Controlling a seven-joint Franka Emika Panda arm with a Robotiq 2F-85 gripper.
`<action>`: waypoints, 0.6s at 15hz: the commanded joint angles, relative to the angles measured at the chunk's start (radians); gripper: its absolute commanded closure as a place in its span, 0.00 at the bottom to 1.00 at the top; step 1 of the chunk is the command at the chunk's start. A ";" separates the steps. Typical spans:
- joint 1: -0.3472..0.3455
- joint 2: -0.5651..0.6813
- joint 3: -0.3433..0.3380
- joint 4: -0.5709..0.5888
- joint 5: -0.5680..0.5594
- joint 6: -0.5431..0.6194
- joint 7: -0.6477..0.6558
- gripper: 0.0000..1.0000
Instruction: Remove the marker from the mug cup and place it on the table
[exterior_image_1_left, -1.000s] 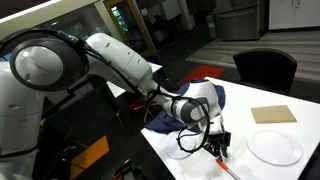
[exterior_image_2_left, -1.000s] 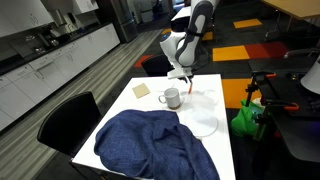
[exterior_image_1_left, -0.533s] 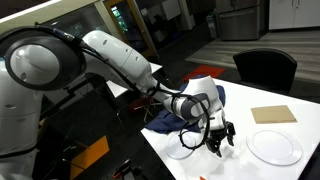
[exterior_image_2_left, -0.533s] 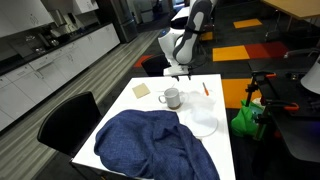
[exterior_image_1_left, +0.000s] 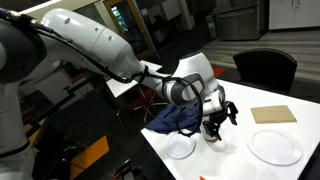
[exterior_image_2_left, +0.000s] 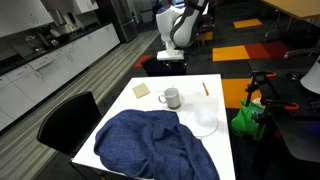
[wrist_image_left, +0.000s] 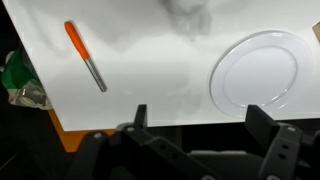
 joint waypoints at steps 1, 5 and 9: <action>0.034 -0.153 -0.025 -0.120 -0.047 0.000 0.038 0.00; 0.017 -0.253 0.003 -0.179 -0.077 -0.015 0.013 0.00; -0.012 -0.237 0.028 -0.156 -0.093 -0.006 0.010 0.00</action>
